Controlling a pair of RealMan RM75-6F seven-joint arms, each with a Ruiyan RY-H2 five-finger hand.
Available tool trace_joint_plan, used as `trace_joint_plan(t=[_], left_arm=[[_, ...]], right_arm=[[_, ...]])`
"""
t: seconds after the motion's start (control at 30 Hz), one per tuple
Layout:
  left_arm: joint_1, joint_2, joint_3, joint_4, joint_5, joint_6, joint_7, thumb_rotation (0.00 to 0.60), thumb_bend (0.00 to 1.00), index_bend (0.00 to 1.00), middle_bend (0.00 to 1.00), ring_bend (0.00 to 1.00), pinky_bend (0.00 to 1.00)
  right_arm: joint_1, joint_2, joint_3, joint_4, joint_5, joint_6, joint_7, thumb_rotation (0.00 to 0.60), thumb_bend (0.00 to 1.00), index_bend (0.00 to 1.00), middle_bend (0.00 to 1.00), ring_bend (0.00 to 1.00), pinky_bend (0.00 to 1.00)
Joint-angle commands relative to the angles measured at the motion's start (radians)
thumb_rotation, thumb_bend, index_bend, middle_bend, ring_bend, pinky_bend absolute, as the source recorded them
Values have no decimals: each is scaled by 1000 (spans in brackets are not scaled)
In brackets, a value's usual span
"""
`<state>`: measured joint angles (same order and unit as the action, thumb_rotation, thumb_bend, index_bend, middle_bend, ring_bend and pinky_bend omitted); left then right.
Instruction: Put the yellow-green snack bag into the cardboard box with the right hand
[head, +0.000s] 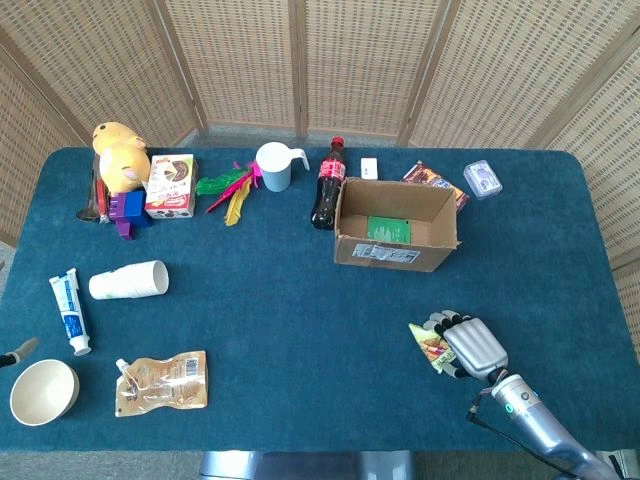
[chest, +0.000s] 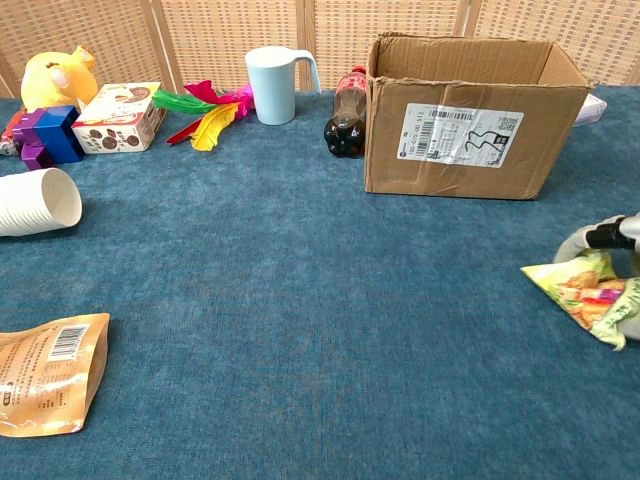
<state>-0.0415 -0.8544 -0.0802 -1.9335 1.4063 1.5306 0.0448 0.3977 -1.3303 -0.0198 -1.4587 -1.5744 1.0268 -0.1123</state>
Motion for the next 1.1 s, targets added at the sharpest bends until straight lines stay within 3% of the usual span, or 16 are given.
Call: trace_joint_plan(t=[0.03, 0.2, 0.37, 0.5, 0.63, 0.73, 0.83, 1.1], left_arm=[[-1, -1, 0, -1, -2, -2, 1, 600, 70, 70, 0, 0, 0], [-1, 1, -1, -1, -5, -4, -3, 600, 69, 70, 0, 0, 0], [0, 4, 0, -1, -6, -4, -8, 600, 69, 69, 0, 0, 0], [4, 6, 2, -4, 4, 2, -10, 600, 69, 70, 0, 0, 0], [5, 5, 6, -8, 12, 4, -5, 600, 69, 70, 0, 0, 0], [3, 2, 8, -7, 17, 1, 7, 600, 69, 70, 0, 0, 0], [2, 0, 9, -9, 16, -2, 10, 600, 68, 70, 0, 0, 0], [-4, -2, 9, -6, 5, -17, 14, 600, 70, 69, 0, 0, 0]], right_arm=[[-24, -30, -13, 35, -60, 99, 48, 600, 425, 698, 577, 542, 720], [-40, 27, -17, -48, -120, 205, 96, 600, 428, 704, 604, 573, 730], [-37, 119, 19, -169, -145, 277, 73, 600, 423, 704, 605, 573, 731], [-11, 219, 112, -291, -97, 304, 15, 600, 419, 703, 604, 573, 730], [61, 283, 230, -363, 45, 229, -34, 600, 419, 699, 600, 573, 730], [137, 285, 306, -348, 182, 133, -62, 600, 419, 698, 600, 572, 731], [206, 262, 349, -309, 297, 48, -100, 600, 420, 699, 600, 572, 731], [377, 151, 403, -128, 539, -69, -281, 600, 422, 698, 597, 572, 730]])
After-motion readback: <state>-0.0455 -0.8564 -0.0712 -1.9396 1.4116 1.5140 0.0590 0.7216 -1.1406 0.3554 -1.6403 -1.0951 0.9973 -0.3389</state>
